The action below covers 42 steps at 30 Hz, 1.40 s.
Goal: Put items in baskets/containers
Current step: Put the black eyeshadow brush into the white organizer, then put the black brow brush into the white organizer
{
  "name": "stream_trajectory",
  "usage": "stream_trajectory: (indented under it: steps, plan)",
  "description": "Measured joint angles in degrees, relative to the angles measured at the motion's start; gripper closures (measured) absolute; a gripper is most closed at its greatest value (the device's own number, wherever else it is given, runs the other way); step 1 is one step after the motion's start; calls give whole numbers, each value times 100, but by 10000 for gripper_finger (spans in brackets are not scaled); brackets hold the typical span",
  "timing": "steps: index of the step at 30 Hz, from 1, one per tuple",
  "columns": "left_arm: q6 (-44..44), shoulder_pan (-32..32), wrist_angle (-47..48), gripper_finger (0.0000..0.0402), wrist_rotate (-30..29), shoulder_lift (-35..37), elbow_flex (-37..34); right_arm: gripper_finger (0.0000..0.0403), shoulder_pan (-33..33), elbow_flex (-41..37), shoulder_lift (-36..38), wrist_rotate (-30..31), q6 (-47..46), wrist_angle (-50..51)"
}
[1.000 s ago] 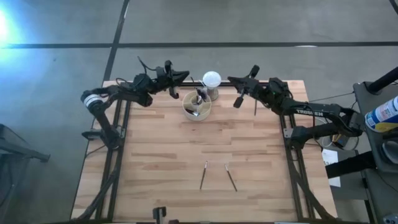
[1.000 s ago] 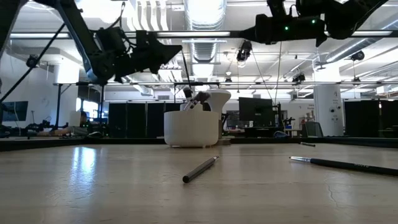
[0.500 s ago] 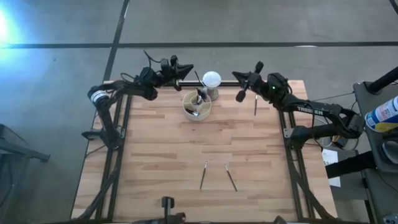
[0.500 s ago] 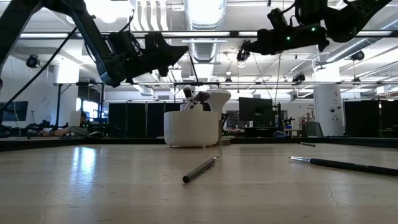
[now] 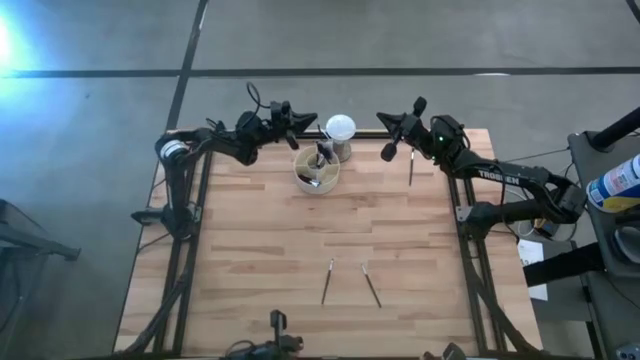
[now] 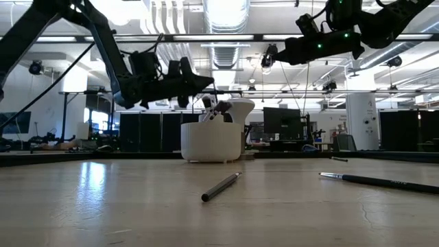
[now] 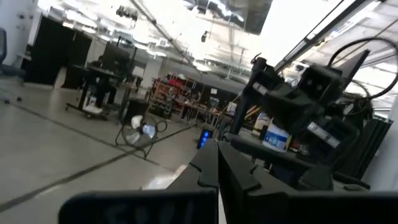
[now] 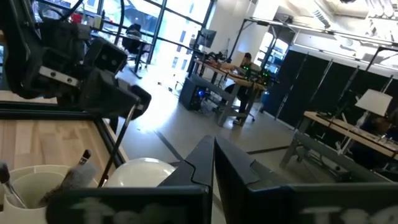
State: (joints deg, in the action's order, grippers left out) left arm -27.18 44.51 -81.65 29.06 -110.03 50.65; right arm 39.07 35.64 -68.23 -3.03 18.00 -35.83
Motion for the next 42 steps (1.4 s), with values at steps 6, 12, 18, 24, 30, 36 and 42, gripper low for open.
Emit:
stream_trajectory:
  steps: [6, 12, 18, 24, 30, 36, 42]
  plan:
    - [-147, -47, 13, 401, 81, -153, -73, 394, 0, 0, 0, -4, 0, -7]
    - [12, -178, 59, 401, 197, -159, -160, 394, -2, 0, 0, -7, 0, -16]
    - [181, -247, 459, 402, 198, -159, -160, 394, -5, 0, 0, -15, -24, -27]
    - [164, -255, 917, 390, 166, -127, -160, 394, -7, 0, 0, -20, -43, -27]
    - [364, -269, 1156, 354, 232, 96, -162, 394, -28, 0, 0, -63, -238, -37]
    - [1206, -256, 2266, 330, 234, 793, -162, 394, -28, 0, 0, -55, -456, -40]
    - [2119, -261, 3833, 331, -127, 1738, -256, 394, -28, 0, 0, -48, -1124, -44]
